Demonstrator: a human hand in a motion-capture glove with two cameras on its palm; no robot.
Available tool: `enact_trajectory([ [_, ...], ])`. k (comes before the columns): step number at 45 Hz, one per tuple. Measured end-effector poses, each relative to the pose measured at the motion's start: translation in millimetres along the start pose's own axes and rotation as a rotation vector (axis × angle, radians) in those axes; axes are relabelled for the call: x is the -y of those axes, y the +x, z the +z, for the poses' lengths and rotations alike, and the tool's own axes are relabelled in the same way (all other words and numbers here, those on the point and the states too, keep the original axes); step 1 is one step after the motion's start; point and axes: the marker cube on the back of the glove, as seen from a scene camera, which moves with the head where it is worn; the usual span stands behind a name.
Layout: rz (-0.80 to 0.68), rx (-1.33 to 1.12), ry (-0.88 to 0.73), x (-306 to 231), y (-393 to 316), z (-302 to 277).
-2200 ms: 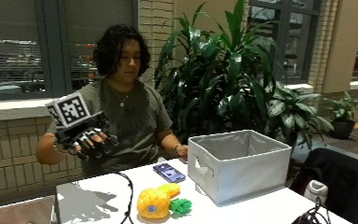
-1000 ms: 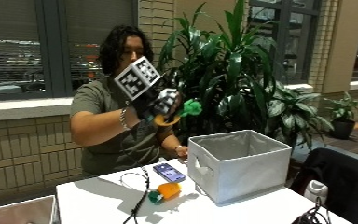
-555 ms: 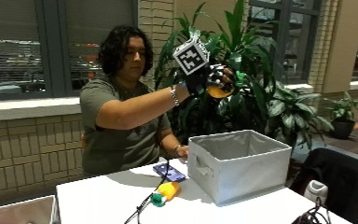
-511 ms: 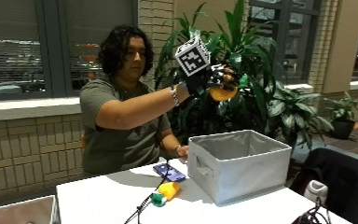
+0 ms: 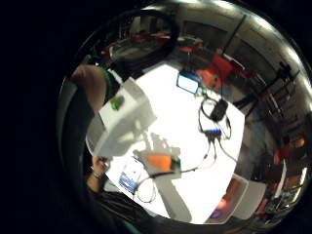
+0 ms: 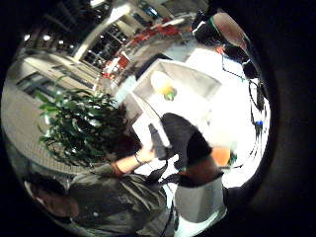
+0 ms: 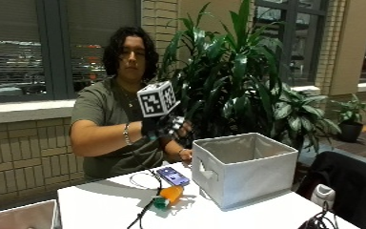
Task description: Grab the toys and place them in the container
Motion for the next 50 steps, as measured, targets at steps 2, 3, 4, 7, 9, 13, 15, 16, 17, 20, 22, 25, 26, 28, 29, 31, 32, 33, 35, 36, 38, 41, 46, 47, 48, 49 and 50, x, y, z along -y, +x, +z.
enact_trajectory([
  [2, 0.015, -0.029, -0.062, -18, 15, 18],
  [3, 0.029, -0.042, -0.090, -28, 23, 28],
  [4, 0.047, -0.052, -0.115, -37, 31, 39],
  [7, 0.115, -0.058, -0.183, -62, 55, 70],
  [9, 0.149, -0.064, -0.217, -73, 66, 86],
  [13, 0.187, -0.103, -0.261, -87, 83, 114],
  [15, 0.195, -0.135, -0.274, -93, 89, 125],
  [16, 0.195, -0.151, -0.277, -94, 91, 129],
  [17, 0.195, -0.167, -0.275, -95, 92, 133],
  [20, 0.190, -0.201, -0.241, -96, 96, 138],
  [22, 0.182, -0.215, -0.199, -94, 97, 140],
  [25, 0.182, -0.226, -0.166, -92, 98, 144],
  [26, 0.186, -0.228, -0.166, -92, 98, 146],
  [28, 0.195, -0.230, -0.164, -91, 99, 150],
  [29, 0.201, -0.229, -0.155, -90, 99, 151],
  [31, 0.211, -0.222, -0.123, -88, 100, 153],
  [32, 0.214, -0.217, -0.102, -87, 101, 153],
  [33, 0.215, -0.212, -0.081, -86, 101, 153],
  [35, 0.213, -0.203, -0.043, -85, 101, 152],
  [36, 0.211, -0.199, -0.025, -85, 101, 151],
  [38, 0.211, -0.194, 0.020, -84, 100, 145],
  [41, 0.219, -0.179, 0.104, -82, 98, 126],
  [46, 0.221, -0.096, 0.245, -77, 81, 67],
  [47, 0.213, -0.079, 0.276, -77, 73, 53],
  [48, 0.202, -0.068, 0.310, -76, 66, 39],
  [49, 0.184, -0.064, 0.348, -74, 57, 24],
  [50, 0.154, -0.065, 0.389, -72, 48, 7],
])
